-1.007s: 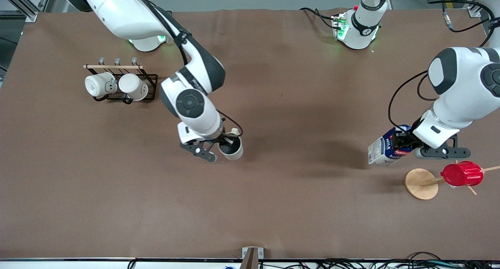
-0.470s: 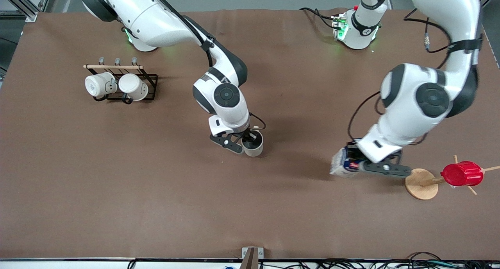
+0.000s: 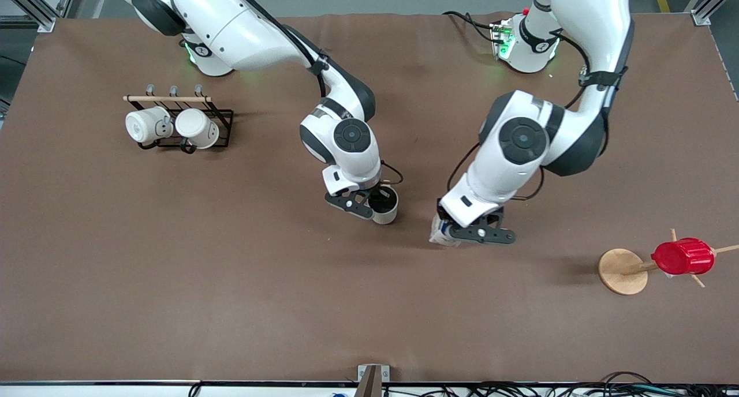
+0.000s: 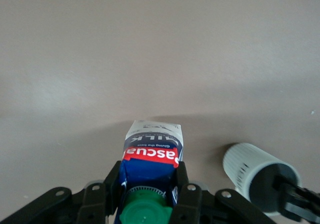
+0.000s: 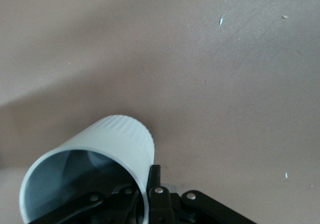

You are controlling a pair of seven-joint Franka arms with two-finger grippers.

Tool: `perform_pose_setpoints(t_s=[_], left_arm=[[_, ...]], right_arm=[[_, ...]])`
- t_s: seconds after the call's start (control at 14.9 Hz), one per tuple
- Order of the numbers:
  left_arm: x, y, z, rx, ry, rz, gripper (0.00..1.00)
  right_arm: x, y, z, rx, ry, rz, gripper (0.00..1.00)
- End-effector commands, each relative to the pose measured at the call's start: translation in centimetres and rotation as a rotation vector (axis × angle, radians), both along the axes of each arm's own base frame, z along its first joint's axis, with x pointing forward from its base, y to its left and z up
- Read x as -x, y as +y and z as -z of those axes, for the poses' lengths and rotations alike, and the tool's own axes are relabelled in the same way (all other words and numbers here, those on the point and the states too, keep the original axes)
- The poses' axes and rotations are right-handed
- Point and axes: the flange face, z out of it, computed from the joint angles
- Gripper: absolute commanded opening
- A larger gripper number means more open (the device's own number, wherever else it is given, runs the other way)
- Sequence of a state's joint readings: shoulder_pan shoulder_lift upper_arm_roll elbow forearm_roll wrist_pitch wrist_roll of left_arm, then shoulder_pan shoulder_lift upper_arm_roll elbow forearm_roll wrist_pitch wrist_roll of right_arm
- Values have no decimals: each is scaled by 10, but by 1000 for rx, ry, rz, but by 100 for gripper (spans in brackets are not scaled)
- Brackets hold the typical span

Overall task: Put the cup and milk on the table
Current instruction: 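Set the mug upright with the right gripper while the left gripper carries milk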

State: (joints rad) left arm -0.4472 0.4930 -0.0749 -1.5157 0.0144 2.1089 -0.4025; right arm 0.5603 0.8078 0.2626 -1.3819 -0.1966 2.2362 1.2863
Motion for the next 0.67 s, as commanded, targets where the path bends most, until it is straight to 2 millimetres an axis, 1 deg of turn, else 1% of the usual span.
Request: perform_pose_setpoints(t_s=[0.0,0.07,0.13,0.2,0.34,0.4,0.47,0.54,0.6], left_arm=[[7,-18,-1,-15,9,-27,1],[10,-24,6,-19,20,-47,1],[12,-28,9,-19,24,-64,1],[14,-34,13,-19,29,-78,1],[20,-44,21,-23,40,-94,1],[22,-49,27,-24,49,-110,1],[26,-56,30,-24,53,-125,1],[27,-57,36,-29,61,-142,1],[29,-61,39,-28,66,-161,1]], right_arm=[[-2,2,-3,4,-23,9,79],[-3,1,-4,5,-23,9,92],[-3,1,-5,8,-27,6,100],[-6,-2,-11,12,-30,10,100],[-17,-18,-39,15,-43,22,100],[-27,-36,-57,49,-31,27,100],[-34,-56,-84,74,-27,5,100],[-41,-78,-105,103,-14,-17,100],[-54,-111,-130,130,-6,-30,100]])
